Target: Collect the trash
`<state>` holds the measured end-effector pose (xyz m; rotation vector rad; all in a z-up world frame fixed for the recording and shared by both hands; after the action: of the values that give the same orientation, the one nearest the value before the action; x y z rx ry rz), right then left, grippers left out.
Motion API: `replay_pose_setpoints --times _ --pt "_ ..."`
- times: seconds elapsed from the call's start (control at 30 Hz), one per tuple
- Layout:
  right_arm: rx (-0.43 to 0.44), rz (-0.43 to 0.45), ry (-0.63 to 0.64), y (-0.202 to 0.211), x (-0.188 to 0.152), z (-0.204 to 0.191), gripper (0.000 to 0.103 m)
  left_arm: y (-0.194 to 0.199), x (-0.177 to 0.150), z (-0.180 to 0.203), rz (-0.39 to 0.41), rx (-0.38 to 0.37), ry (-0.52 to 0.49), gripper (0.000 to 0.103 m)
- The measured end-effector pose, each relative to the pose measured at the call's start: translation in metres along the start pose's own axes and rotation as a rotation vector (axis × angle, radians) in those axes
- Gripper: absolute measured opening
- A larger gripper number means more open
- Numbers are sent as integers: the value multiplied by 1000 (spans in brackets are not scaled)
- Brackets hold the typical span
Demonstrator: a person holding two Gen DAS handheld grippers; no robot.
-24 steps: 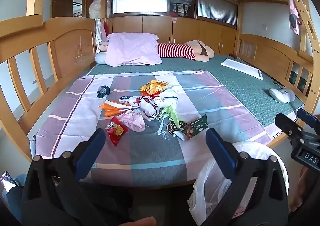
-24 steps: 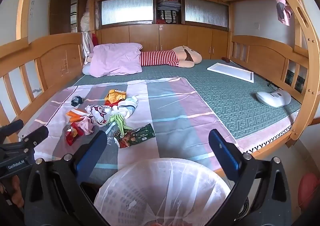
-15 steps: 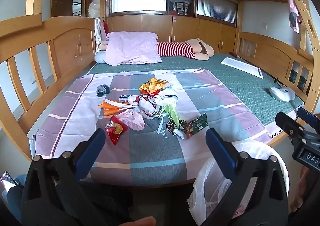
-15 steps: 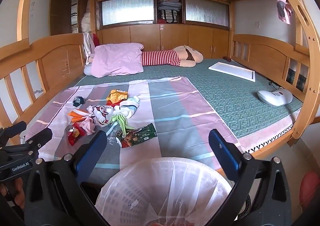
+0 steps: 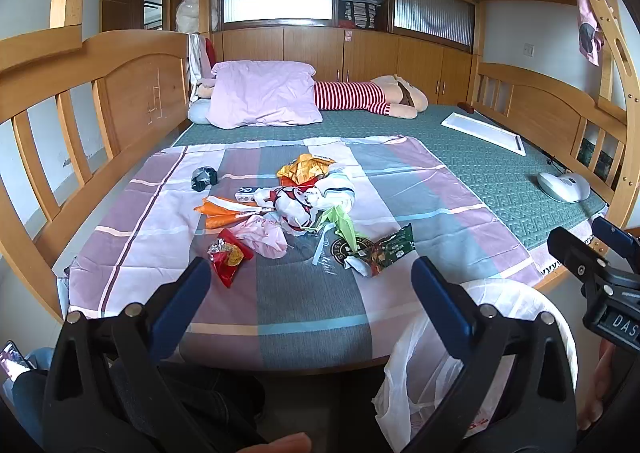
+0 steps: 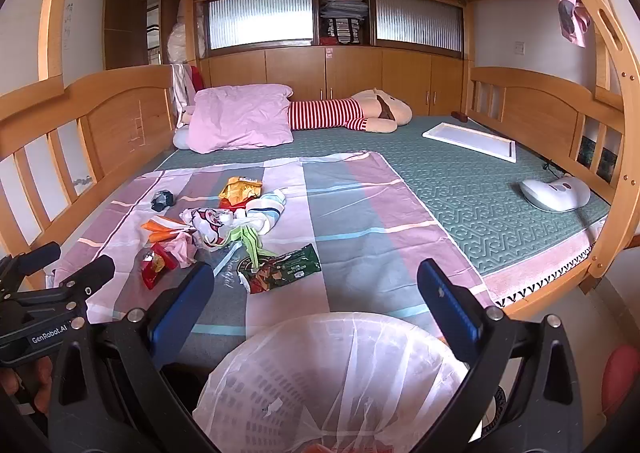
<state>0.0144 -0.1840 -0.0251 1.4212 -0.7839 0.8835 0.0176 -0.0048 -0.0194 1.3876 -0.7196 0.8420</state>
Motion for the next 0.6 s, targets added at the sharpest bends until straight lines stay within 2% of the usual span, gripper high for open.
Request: replay_pose_setpoints --times 0.6 --pt "2 -5 -1 0 -1 0 100 1 -2 -1 -5 2 2 100"
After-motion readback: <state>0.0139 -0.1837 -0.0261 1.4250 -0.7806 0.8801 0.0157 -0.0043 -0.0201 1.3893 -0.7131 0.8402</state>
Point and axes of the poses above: each gripper's, at about its wrist camera, not at the fingertips, and y roughly against the way its jaws point, z to its right, x to its top, the point moved 2 cm from there along -y, roughly the way its jaws point, and after that the axes turned 4 degrees about y, right-handed, at the moved point
